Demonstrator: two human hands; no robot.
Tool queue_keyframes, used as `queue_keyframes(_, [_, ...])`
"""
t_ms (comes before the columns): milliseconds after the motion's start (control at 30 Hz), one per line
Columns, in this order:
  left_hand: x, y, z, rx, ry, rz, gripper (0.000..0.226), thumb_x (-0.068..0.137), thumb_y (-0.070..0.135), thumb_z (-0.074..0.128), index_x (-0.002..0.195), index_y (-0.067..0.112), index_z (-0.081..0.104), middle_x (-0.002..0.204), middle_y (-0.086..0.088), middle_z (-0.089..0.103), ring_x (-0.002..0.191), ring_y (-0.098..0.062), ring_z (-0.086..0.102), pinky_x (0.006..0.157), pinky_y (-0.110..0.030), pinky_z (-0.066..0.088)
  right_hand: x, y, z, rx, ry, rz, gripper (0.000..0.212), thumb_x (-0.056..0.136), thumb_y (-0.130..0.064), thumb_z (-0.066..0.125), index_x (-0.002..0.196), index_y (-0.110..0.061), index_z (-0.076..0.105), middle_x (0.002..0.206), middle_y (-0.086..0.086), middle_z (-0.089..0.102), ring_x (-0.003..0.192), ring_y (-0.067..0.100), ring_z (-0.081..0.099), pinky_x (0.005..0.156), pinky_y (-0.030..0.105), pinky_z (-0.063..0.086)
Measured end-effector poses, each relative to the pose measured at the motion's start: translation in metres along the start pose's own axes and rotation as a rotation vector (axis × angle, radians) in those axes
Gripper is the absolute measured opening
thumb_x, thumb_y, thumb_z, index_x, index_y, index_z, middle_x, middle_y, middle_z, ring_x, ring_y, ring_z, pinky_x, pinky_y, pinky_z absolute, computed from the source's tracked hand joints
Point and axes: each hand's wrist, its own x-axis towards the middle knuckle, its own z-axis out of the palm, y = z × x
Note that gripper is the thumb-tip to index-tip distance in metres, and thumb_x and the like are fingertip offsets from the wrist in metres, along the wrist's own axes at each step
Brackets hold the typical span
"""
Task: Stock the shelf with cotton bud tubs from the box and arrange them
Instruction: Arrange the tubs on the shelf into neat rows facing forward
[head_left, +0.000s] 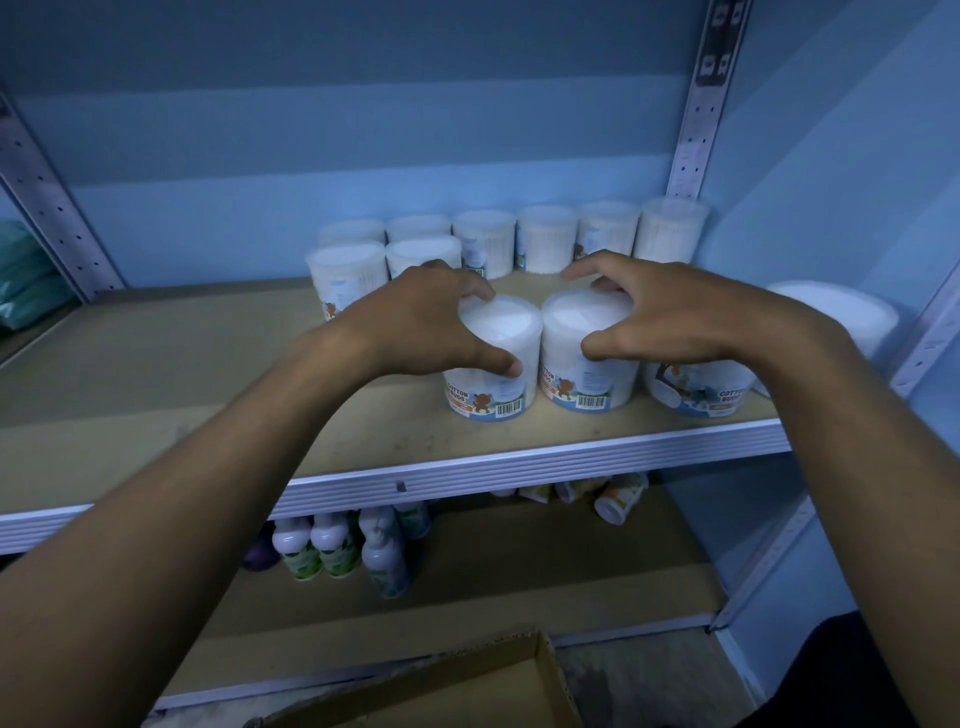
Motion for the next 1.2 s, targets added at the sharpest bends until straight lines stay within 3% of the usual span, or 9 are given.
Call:
queue_keyframes(133, [-0.002, 0.004, 0.001, -0.011, -0.02, -0.019, 0.1, 0.056, 0.072, 0.079, 0.141, 0.032, 0.046, 0.136, 0.004, 0.044, 0.122, -0.015, 0.047, 0.092, -0.027, 0.039, 0.001, 0.005, -0.001, 0.026, -0.01, -0.041, 0.073, 0.077, -0.051, 0.068, 0.14, -0.059, 0.034, 0.154, -0.014, 0.039, 0.136, 0.012, 0.042, 0.102, 0.029, 0.037])
queue_keyframes(300, [-0.002, 0.007, -0.004, -0.046, -0.042, -0.047, 0.103, 0.061, 0.072, 0.076, 0.149, 0.033, 0.037, 0.149, 0.006, 0.036, 0.134, -0.016, 0.042, 0.103, -0.031, 0.039, 0.0, 0.006, -0.003, 0.001, 0.103, -0.044, 0.065, 0.068, -0.072, 0.07, 0.127, -0.05, 0.055, 0.142, -0.009, 0.049, 0.123, 0.013, 0.05, 0.093, 0.029, 0.039])
queue_keyframes(400, [-0.004, 0.008, -0.005, -0.058, -0.055, -0.038, 0.095, 0.064, 0.072, 0.075, 0.144, 0.033, 0.044, 0.147, 0.01, 0.042, 0.131, -0.012, 0.045, 0.098, -0.027, 0.038, 0.0, 0.003, 0.0, -0.001, 0.114, -0.059, 0.059, 0.065, -0.071, 0.074, 0.118, -0.048, 0.063, 0.134, -0.008, 0.057, 0.112, 0.009, 0.053, 0.088, 0.028, 0.041])
queue_keyframes(600, [-0.004, 0.01, -0.002, -0.046, 0.009, 0.008, 0.077, 0.065, 0.068, 0.077, 0.13, 0.031, 0.058, 0.133, 0.009, 0.053, 0.107, -0.006, 0.048, 0.086, -0.024, 0.038, -0.001, 0.0, -0.002, -0.005, 0.073, -0.065, 0.045, 0.069, -0.061, 0.075, 0.111, -0.052, 0.064, 0.137, -0.01, 0.056, 0.116, 0.011, 0.053, 0.094, 0.031, 0.043])
queue_keyframes(800, [-0.005, 0.013, -0.001, 0.041, 0.041, 0.023, 0.075, 0.058, 0.079, 0.071, 0.117, 0.034, 0.06, 0.118, 0.006, 0.056, 0.106, -0.012, 0.053, 0.088, -0.031, 0.046, -0.001, -0.003, -0.003, -0.044, 0.019, -0.101, 0.043, 0.075, -0.04, 0.07, 0.117, -0.047, 0.061, 0.139, -0.014, 0.054, 0.122, 0.01, 0.052, 0.101, 0.034, 0.044])
queue_keyframes(900, [-0.006, 0.017, -0.003, 0.071, 0.001, 0.017, 0.081, 0.055, 0.084, 0.067, 0.119, 0.036, 0.057, 0.122, 0.008, 0.054, 0.11, -0.013, 0.052, 0.091, -0.034, 0.047, -0.001, -0.003, -0.005, -0.07, -0.003, -0.114, 0.043, 0.078, -0.039, 0.068, 0.119, -0.047, 0.059, 0.141, -0.015, 0.053, 0.124, 0.01, 0.051, 0.1, 0.032, 0.043])
queue_keyframes(1067, [-0.007, 0.021, -0.009, 0.017, -0.072, 0.029, 0.077, 0.069, 0.072, 0.07, 0.136, 0.04, 0.051, 0.144, 0.014, 0.047, 0.127, -0.01, 0.047, 0.093, -0.027, 0.039, -0.001, -0.002, 0.0, -0.066, 0.097, -0.125, 0.047, 0.072, -0.059, 0.075, 0.116, -0.045, 0.063, 0.136, -0.012, 0.057, 0.118, 0.007, 0.052, 0.092, 0.026, 0.039])
queue_keyframes(1200, [-0.008, 0.021, -0.009, 0.021, -0.097, 0.038, 0.065, 0.079, 0.061, 0.068, 0.138, 0.039, 0.051, 0.148, 0.016, 0.046, 0.133, -0.008, 0.043, 0.097, -0.023, 0.034, 0.001, -0.002, -0.001, -0.052, 0.07, -0.132, 0.04, 0.074, -0.051, 0.077, 0.112, -0.043, 0.066, 0.13, -0.012, 0.061, 0.105, 0.002, 0.05, 0.087, 0.024, 0.038])
